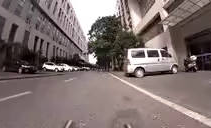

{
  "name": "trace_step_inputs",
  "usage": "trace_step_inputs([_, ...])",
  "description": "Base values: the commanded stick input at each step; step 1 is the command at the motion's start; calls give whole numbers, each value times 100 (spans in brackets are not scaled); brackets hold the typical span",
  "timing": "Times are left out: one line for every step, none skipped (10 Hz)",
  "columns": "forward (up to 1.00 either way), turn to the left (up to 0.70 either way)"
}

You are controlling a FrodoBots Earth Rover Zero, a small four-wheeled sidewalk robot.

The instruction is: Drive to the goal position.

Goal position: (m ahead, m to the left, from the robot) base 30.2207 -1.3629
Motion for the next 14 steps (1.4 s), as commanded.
trace_step_inputs([70,0])
trace_step_inputs([70,-6])
trace_step_inputs([70,-3])
trace_step_inputs([70,0])
trace_step_inputs([70,0])
trace_step_inputs([70,0])
trace_step_inputs([70,0])
trace_step_inputs([70,0])
trace_step_inputs([70,0])
trace_step_inputs([70,0])
trace_step_inputs([70,0])
trace_step_inputs([70,0])
trace_step_inputs([70,-2])
trace_step_inputs([70,-5])
